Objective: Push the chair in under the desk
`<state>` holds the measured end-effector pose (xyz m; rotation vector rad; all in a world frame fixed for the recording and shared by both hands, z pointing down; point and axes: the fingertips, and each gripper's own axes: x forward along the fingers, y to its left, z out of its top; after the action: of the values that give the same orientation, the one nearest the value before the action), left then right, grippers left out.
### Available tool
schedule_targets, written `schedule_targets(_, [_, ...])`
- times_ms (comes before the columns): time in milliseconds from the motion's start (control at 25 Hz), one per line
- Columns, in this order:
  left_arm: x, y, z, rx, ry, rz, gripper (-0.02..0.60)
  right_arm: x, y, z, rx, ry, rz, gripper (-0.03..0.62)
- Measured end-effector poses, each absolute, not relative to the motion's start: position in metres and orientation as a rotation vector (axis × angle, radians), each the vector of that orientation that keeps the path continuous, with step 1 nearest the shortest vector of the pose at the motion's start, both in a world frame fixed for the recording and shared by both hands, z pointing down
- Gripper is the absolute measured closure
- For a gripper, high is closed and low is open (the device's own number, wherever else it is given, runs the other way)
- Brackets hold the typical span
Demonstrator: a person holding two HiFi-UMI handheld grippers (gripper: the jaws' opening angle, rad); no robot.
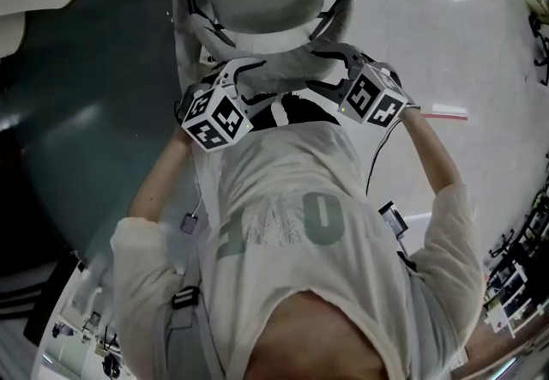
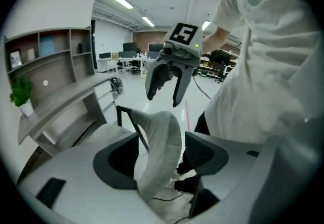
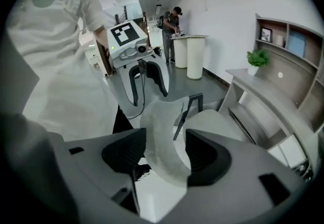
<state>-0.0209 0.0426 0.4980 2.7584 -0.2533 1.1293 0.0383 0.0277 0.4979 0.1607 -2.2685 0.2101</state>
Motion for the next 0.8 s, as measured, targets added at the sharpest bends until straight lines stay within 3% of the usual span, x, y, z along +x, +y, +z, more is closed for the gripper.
schedule_targets(480, [-0.018, 0.072, 0.555, 2.630, -0.039, 1.307, 0.310, 0.031, 0.073, 0.560, -0.083, -2.117, 0.118, 0.358])
schedule_targets(640, [-0.018, 0.070, 0.564, 2.623, -0.072, 1.301, 0.404, 0.030, 0.075, 0.574, -0.096, -2.100, 0.123, 0.358])
schedule_targets(800, [-0.016, 0.071, 0.566, 2.639, -0.044, 1.342, 0.428, 0.031, 0.078, 0.582, -0.105, -2.081, 0.139, 0.358])
